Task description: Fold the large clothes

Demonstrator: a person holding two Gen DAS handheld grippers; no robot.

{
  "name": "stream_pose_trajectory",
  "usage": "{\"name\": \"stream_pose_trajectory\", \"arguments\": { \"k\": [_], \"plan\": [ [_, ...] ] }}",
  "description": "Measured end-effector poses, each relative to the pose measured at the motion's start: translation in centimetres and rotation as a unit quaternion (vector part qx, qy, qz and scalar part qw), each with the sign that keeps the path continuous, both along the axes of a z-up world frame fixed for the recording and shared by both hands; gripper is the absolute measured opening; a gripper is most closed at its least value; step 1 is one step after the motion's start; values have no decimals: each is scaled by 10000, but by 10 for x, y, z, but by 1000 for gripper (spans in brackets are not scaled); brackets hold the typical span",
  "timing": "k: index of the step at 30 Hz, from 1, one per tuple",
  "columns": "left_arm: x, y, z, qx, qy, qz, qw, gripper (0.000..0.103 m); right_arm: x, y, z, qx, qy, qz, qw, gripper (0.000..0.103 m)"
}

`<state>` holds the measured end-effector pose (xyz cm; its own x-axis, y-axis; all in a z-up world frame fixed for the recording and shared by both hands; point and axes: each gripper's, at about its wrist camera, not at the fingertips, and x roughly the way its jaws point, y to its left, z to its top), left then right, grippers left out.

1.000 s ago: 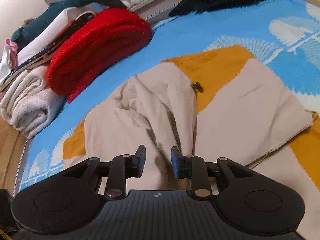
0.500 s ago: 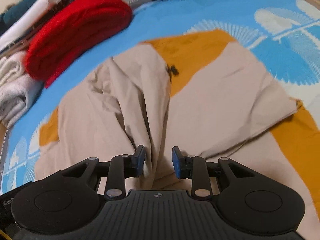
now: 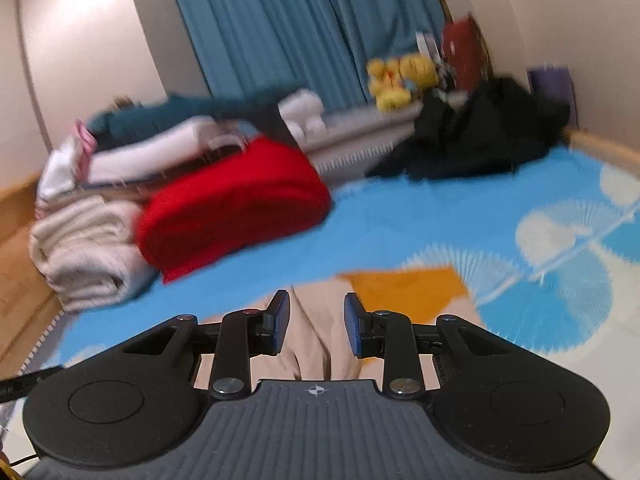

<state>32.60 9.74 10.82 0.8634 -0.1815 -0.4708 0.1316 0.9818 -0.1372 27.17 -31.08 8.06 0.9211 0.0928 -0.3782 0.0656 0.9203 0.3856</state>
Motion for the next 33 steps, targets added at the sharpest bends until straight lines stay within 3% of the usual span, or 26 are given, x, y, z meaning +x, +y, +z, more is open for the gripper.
{"name": "stream_pose_trajectory", "arguments": {
  "k": [5, 8, 15, 20, 25, 28, 30, 33],
  "plan": [
    [-107, 40, 45, 28, -178, 356, 9992, 34, -90, -28, 58, 53, -616, -211, 9979, 31],
    [-174, 51, 64, 169, -288, 449, 9984, 35, -152, -46, 78, 98, -719, -375, 9967, 32],
    [-313, 66, 103, 67, -648, 700, 9954, 35, -299, -96, 121, -64, -1167, -911, 9890, 33],
    [-394, 71, 142, 83, -951, 764, 9925, 35, -385, -132, 155, -95, -1588, -1271, 9790, 34],
    [-461, 66, 185, 38, -1359, 580, 9890, 37, -458, -168, 186, 35, -2044, -1672, 9645, 34],
    [-484, 61, 201, -2, -1497, 448, 9877, 47, -493, -191, 203, 27, -2336, -1985, 9518, 37],
    [-487, 54, 199, -56, -1462, 307, 9888, 48, -506, -202, 210, -89, -2431, -2173, 9453, 43],
    [-474, 40, 174, -21, -1299, 257, 9912, 47, -502, -209, 206, -220, -2327, -2245, 9460, 43]
  ]
}}
